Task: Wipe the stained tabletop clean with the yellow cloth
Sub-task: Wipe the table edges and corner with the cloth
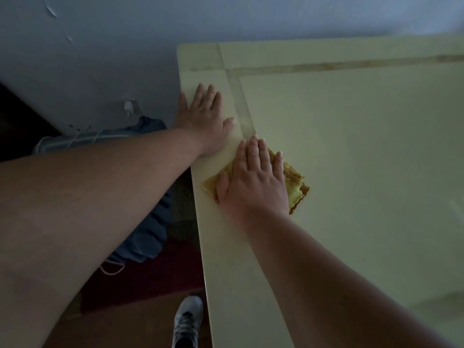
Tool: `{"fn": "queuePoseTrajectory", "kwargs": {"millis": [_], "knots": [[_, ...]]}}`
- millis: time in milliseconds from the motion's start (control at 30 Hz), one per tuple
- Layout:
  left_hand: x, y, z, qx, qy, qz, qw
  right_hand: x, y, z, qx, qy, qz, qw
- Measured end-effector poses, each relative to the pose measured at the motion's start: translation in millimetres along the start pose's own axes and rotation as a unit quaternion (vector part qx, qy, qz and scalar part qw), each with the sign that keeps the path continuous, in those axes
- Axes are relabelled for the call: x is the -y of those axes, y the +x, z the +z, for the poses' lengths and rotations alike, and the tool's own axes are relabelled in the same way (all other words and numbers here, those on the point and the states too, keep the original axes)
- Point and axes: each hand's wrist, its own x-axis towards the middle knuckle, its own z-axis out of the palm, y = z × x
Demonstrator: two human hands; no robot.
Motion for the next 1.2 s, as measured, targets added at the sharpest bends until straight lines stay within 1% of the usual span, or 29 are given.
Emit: {"fn": "queuePoseTrajectory", "kwargs": {"millis": [367, 500, 600, 700, 833, 1033, 1200], "knots": [[-90, -169, 29, -0.015, 0.020, -0.005, 1.000, -35, -222, 31, -0.006, 0.015, -0.034, 0.999], [-112, -218, 39, -0.020, 0.012, -0.009, 1.000, -52, -271, 36, 0.013, 0.019, -0.049, 0.999], [-120, -241, 45, -0.024, 0.011, 0.004, 1.000, -66, -300, 34, 0.010, 0.026, -0.053, 0.998], [-118, -245, 50, -0.025, 0.010, 0.012, 1.000, -81, -314, 31, 0.009, 0.027, -0.055, 0.998], [-114, -244, 54, -0.020, 0.029, 0.012, 0.999, -115, -313, 25, 0.018, 0.013, -0.051, 0.998], [-109, -242, 61, -0.046, 0.029, 0.017, 0.998, -179, -293, 12, 0.015, -0.007, 0.026, 1.000], [-108, -242, 65, -0.050, 0.031, 0.018, 0.998, -187, -277, 10, 0.017, 0.002, 0.071, 0.997]]}}
